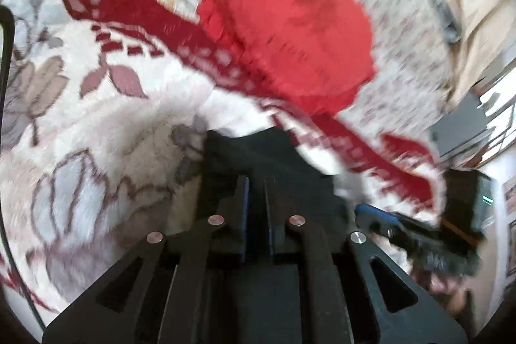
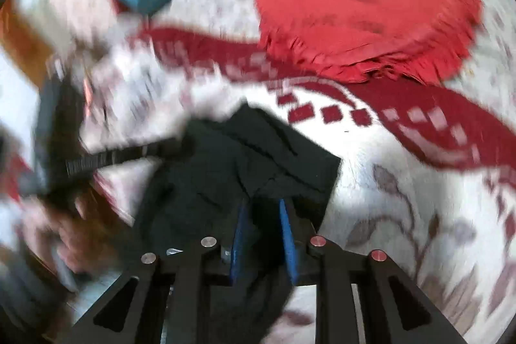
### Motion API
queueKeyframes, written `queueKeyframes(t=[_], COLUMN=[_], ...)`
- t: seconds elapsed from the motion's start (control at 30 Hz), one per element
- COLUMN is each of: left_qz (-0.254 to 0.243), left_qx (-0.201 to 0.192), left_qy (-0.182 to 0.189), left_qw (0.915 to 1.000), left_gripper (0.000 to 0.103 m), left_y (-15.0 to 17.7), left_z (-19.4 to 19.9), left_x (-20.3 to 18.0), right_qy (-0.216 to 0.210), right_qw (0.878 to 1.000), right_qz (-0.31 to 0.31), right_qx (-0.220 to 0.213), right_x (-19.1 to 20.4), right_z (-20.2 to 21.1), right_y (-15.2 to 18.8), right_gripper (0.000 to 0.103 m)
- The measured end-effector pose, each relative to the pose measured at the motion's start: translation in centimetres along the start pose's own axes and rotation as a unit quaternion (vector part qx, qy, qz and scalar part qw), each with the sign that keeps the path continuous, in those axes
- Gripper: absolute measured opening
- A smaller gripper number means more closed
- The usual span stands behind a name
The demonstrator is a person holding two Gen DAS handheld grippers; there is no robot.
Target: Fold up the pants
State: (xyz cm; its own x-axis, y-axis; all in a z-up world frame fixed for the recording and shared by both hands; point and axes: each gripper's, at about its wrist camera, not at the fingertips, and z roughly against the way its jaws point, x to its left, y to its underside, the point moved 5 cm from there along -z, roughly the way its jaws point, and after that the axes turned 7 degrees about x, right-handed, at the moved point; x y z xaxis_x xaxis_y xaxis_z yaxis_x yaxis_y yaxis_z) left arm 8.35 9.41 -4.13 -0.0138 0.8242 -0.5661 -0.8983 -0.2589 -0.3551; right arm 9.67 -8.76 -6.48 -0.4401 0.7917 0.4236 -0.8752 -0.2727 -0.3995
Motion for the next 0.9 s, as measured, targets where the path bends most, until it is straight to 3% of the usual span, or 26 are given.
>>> queueKeyframes(t=[0.07,0.13,0.27,0.37,0.5,0.67,0.83,0.9], left_qz=[0.011,0.036,0.074,0.110,0.137,0.173,0.167,0.162], left_qx=[-0.017,-0.020,-0.010,0.007,0.039,0.043,0.048,0.052], left_qy=[0.004,0.004,-0.011,0.000,0.038,0.083,0.076,0.065], left_qw=[0.9998,0.9992,0.9971,0.9939,0.9891,0.9804,0.9817,0.9832], left_gripper=[0.033,0.039,0.039,0.042,0.048,0.050,0.050,0.040], left_y=[1.3,3.1,4.3,4.0,3.6,3.7,3.5,3.4], left_z=[1.6,2.1,0.7,-0.2,-1.8,-2.2,-2.5,-2.6], left_x=[-0.3,0.0,1.2,2.6,3.9,4.8,4.6,4.6], right_qy=[-0.043,-0.071,-0.150,-0.157,-0.183,-0.245,-0.234,-0.213], right_qw=[0.996,0.991,0.976,0.968,0.965,0.952,0.959,0.966], right_qz=[-0.065,-0.100,-0.154,-0.187,-0.179,-0.178,-0.154,-0.138], right_qx=[-0.037,-0.047,0.028,0.054,0.049,0.039,0.053,0.057], right_x=[-1.6,-2.7,-4.5,-5.9,-6.6,-6.6,-5.6,-5.2], right_z=[2.3,2.9,-0.5,-2.4,-3.2,-3.6,-4.5,-4.5], right_y=[0.3,1.0,3.2,3.8,3.3,2.8,2.1,2.0], right_gripper=[0.040,0.042,0.042,0.042,0.042,0.047,0.047,0.041])
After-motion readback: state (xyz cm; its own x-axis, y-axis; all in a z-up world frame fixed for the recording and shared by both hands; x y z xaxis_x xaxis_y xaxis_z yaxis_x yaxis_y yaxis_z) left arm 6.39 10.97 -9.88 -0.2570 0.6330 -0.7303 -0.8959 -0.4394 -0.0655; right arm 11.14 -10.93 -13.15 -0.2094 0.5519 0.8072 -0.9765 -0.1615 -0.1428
